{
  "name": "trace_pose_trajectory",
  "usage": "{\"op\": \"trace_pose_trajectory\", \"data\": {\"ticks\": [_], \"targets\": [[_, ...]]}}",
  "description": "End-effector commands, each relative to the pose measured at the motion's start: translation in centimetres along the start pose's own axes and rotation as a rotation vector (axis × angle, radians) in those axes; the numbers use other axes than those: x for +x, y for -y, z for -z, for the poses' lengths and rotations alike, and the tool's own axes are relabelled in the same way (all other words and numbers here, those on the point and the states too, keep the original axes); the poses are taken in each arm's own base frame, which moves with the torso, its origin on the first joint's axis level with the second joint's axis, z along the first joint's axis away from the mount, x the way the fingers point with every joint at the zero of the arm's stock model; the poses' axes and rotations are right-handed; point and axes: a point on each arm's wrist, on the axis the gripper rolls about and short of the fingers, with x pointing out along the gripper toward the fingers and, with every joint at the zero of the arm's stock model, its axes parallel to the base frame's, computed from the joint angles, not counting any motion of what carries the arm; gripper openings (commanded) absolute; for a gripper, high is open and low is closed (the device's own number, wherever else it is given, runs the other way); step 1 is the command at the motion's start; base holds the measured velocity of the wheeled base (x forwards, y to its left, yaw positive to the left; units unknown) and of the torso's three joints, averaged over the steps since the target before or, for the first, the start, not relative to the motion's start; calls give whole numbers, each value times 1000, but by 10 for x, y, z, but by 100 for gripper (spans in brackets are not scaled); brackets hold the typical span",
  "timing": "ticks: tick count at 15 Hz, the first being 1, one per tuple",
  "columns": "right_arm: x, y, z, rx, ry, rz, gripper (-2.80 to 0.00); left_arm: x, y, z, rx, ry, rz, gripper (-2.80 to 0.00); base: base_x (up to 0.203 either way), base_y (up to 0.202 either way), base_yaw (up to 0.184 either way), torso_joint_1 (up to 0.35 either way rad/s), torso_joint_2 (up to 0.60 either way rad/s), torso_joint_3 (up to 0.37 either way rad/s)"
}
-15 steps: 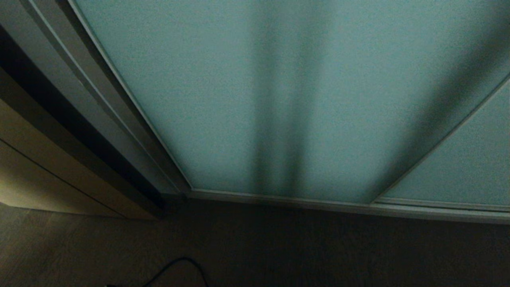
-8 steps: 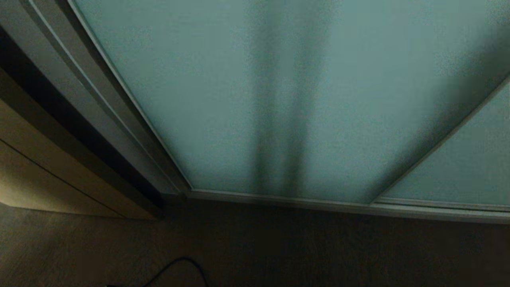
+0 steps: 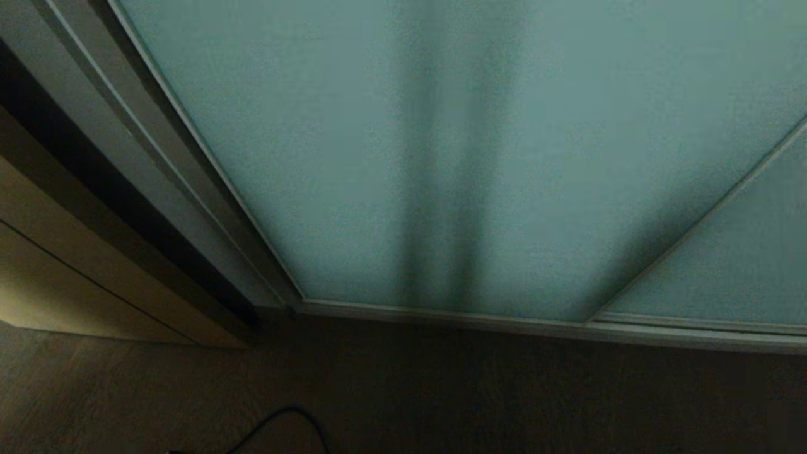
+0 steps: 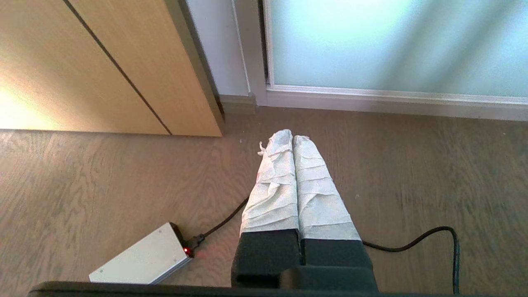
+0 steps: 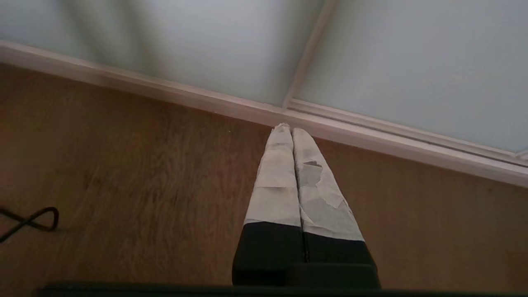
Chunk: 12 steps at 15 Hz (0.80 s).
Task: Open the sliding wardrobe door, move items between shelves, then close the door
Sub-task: Close the door
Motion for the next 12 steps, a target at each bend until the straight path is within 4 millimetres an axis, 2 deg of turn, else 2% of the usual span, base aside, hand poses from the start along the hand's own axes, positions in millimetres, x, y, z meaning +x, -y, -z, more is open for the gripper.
{"op": "trace_pose_trajectory", "data": {"ticks": [1, 4, 7, 12], "targets": [[-12, -1, 9, 9, 112, 12, -280, 0, 0, 0, 0, 1, 0, -280, 0, 0, 0, 0, 0, 0], [-14, 0, 7, 10, 162, 16, -280, 0, 0, 0, 0, 1, 0, -280, 0, 0, 0, 0, 0, 0], [-14, 0, 7, 110, 157, 10, -280, 0, 0, 0, 0, 1, 0, -280, 0, 0, 0, 0, 0, 0], [-14, 0, 7, 120, 157, 4, -280, 0, 0, 0, 0, 0, 0, -280, 0, 0, 0, 0, 0, 0]]}}
